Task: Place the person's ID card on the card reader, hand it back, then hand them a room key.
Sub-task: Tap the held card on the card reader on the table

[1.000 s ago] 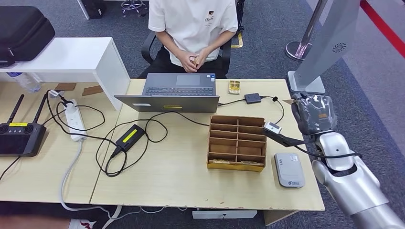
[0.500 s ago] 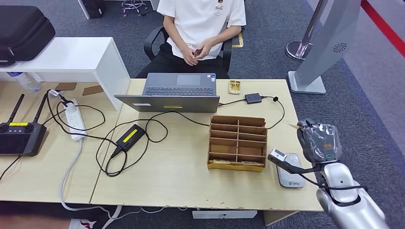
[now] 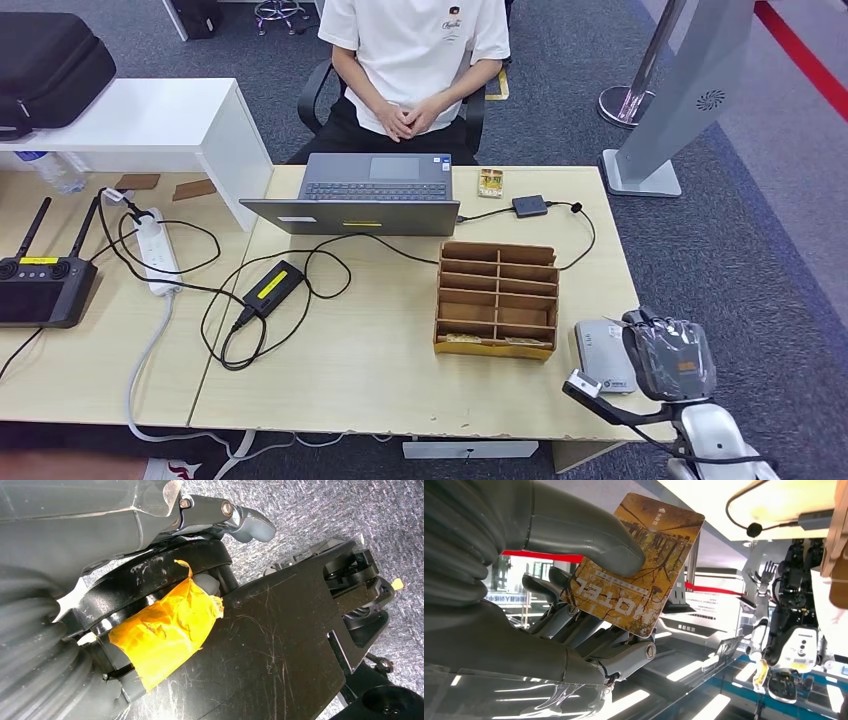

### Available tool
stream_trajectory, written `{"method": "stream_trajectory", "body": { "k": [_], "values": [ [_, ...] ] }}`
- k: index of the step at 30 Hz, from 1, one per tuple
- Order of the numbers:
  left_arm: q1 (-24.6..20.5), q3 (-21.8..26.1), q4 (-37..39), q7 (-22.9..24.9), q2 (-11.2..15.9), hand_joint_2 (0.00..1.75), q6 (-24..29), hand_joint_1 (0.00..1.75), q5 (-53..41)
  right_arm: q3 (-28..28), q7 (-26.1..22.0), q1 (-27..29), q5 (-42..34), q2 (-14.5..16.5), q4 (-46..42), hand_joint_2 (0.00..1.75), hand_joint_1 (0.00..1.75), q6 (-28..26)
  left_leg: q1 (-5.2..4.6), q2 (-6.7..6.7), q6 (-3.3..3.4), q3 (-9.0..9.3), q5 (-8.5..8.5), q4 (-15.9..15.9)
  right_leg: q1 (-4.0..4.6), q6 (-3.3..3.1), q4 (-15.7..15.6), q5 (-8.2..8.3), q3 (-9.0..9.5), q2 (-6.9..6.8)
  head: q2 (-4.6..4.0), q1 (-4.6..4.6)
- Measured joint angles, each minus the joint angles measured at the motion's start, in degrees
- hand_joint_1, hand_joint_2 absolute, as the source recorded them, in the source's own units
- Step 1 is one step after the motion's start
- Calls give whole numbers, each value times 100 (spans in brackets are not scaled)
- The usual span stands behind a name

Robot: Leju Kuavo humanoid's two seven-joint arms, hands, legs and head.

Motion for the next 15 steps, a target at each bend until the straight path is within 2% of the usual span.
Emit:
{"method": "stream_trajectory", "body": {
  "k": [7,15],
  "values": [
    [2,0,0,-26,-6,175,0,0,23,-16,-69,92,212,160,235,175,175,9,0,0,0,0,0,0,0,0,0,0,0,0,0,0],
    [-2,0,0,-1,-8,175,-11,0,17,122,8,-7,497,434,1005,175,175,-109,1,3,0,4,0,-1,1,0,0,0,2,3,0,-1]
  ]
}}
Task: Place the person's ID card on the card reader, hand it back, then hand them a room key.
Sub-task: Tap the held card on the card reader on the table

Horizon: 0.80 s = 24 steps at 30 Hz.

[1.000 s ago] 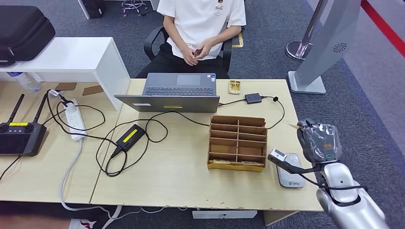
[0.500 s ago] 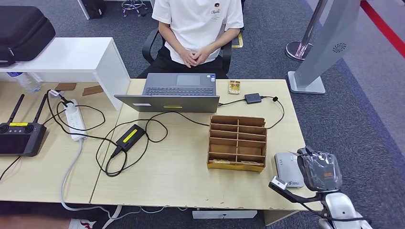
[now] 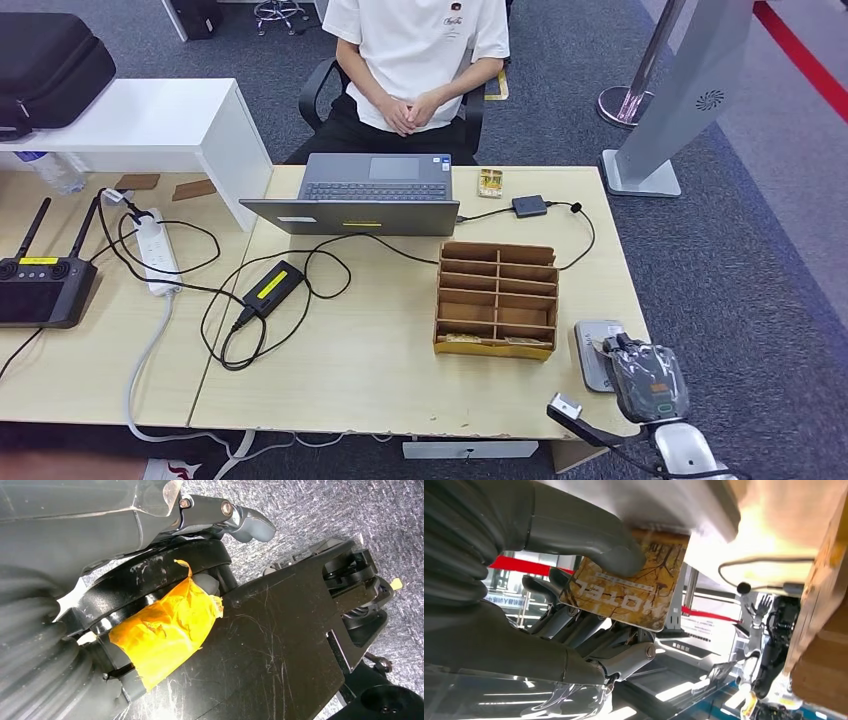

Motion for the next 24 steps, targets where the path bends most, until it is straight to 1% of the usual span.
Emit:
{"method": "stream_trajectory", "body": {
  "k": [5,13,18,24],
  "values": [
    [-4,0,0,22,-1,175,-8,0,0,75,19,-207,60,134,526,175,175,-125,0,7,0,10,0,0,0,0,-1,0,8,5,0,1],
    [-8,0,0,67,-1,175,-30,0,-4,153,19,-496,123,249,977,175,175,-129,0,15,1,36,0,0,0,1,-4,2,35,13,0,2],
    [-9,0,0,79,2,175,-32,0,-17,174,36,-622,46,232,766,175,175,6,-1,21,1,37,0,1,-1,4,-4,10,39,19,0,1],
    [-9,-2,0,84,1,175,-30,0,-46,164,-101,-948,-218,101,326,175,175,151,-3,21,-2,28,9,2,-2,5,-1,21,30,21,0,1]
  ]
}}
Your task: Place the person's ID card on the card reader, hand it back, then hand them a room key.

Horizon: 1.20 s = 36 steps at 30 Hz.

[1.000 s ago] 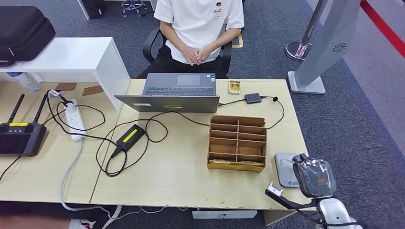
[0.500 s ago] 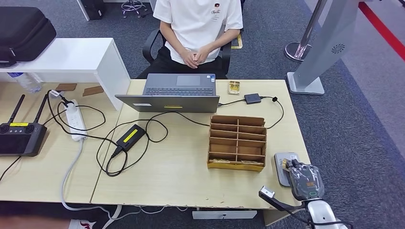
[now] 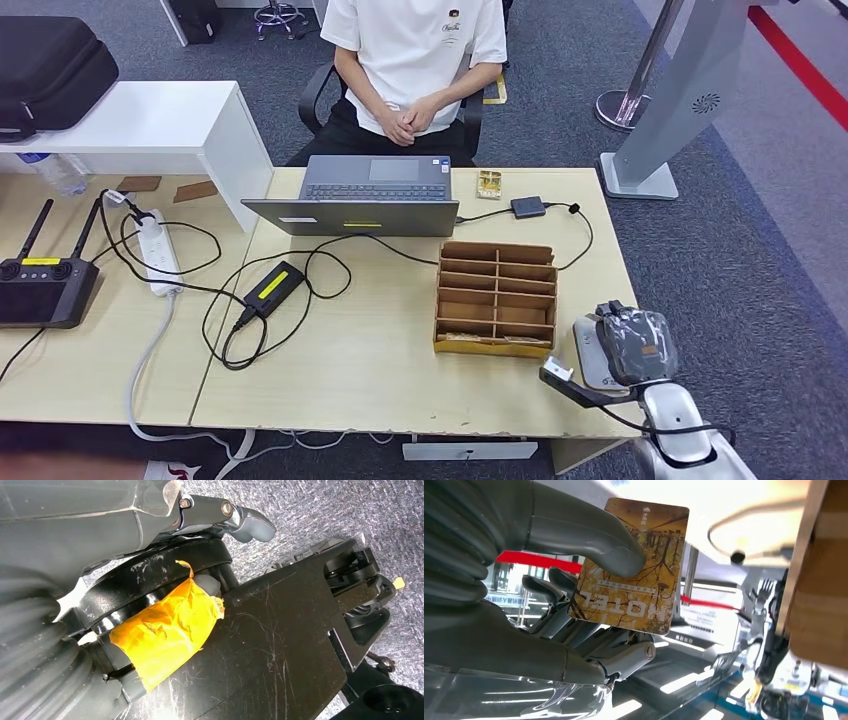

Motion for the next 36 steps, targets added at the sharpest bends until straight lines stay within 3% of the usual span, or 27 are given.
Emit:
{"method": "stream_trajectory", "body": {
  "k": [7,14,23,28,33,36],
  "values": [
    [-9,-33,0,11,-2,175,-14,0,-111,-25,-91,-1056,-301,-212,-375,175,175,450,-1,5,-3,-6,7,2,-1,-2,3,7,-12,7,0,0],
    [-24,-72,0,34,-2,175,-66,0,-472,242,-126,-2388,-443,-177,-191,175,175,700,0,2,-1,-11,13,2,0,-3,7,8,-14,5,0,-1],
    [-82,-119,0,133,-14,175,-173,0,-1068,892,64,-3887,-537,473,995,175,175,703,5,-6,-12,-12,24,1,3,-6,10,9,-18,1,0,0],
    [-96,-137,0,174,-19,175,-197,0,-1158,1034,138,-4283,-732,858,1511,175,175,636,5,-9,-11,-15,26,1,3,-6,10,9,-20,-2,0,-1],
    [-101,-138,0,208,-21,175,-197,0,-1188,1117,145,-4471,-853,1050,1803,175,175,592,5,-11,-11,-17,25,1,3,-5,9,9,-20,-4,0,1],
    [-100,-138,0,179,-22,175,-199,0,-1174,1155,129,-4498,-886,1086,1911,175,44,559,5,-14,-11,-18,25,1,2,-5,8,9,-20,-7,0,1]
  ]
}}
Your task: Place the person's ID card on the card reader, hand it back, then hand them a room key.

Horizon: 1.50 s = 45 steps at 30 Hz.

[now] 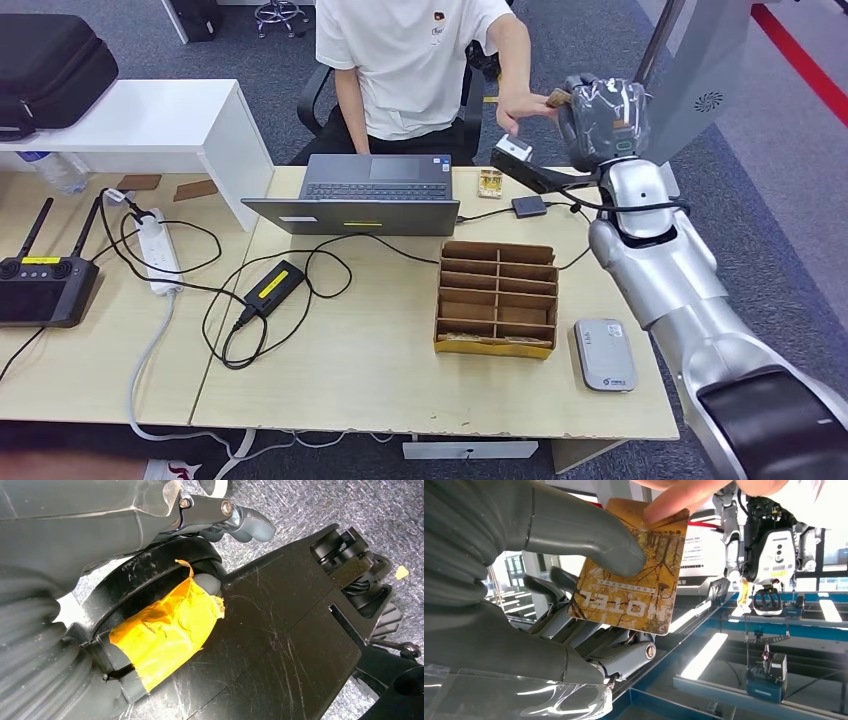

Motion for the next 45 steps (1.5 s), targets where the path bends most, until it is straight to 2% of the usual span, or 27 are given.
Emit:
{"method": "stream_trajectory", "body": {
  "k": [1,8,13,21,30,33,34,37,45],
  "values": [
    [2,0,0,-33,0,175,2,0,13,13,-13,0,-15,3,26,175,0,-12,0,-1,0,0,0,0,0,0,0,0,0,0,0,0],
    [13,0,0,-133,11,175,86,0,86,60,-112,133,-245,-20,79,175,0,-114,0,1,0,0,0,2,0,0,-1,0,-5,2,0,1],
    [19,1,0,-160,31,175,109,0,218,60,-302,539,-571,-58,-191,175,0,-262,1,2,0,-1,-1,1,1,0,-1,0,-8,2,0,0],
    [62,19,0,-196,3,175,316,0,416,8,-477,1611,-992,-258,-1307,175,0,-574,1,2,-1,-6,-3,0,1,0,-1,-1,-13,2,0,-1],
    [96,151,0,-168,43,175,475,0,666,-279,-631,3129,-978,-651,-3275,175,0,-844,1,1,-2,-13,-6,-2,1,1,-4,-2,-17,-2,0,1],
    [113,211,0,-197,52,44,493,0,773,-381,-718,3618,-990,-758,-3885,175,0,-898,1,1,-2,-14,-8,-2,1,1,-4,-3,-19,-1,0,1],
    [124,236,0,-215,55,44,496,0,808,-403,-753,3768,-1001,-793,-4066,175,0,-908,1,1,-2,-14,-8,-2,1,0,-4,-3,-20,-1,0,0],
    [166,318,0,-281,70,175,509,0,919,-466,-850,4236,-1006,-916,-4605,175,0,-925,1,1,-2,-16,-9,-3,1,0,-5,-4,-23,-1,0,1],
    [182,553,0,-128,92,175,605,0,1161,-601,-1016,5484,-822,-1274,-5667,175,0,-1013,1,3,-5,-20,-13,-4,1,0,-5,-5,-24,-1,0,1]
  ]
}}
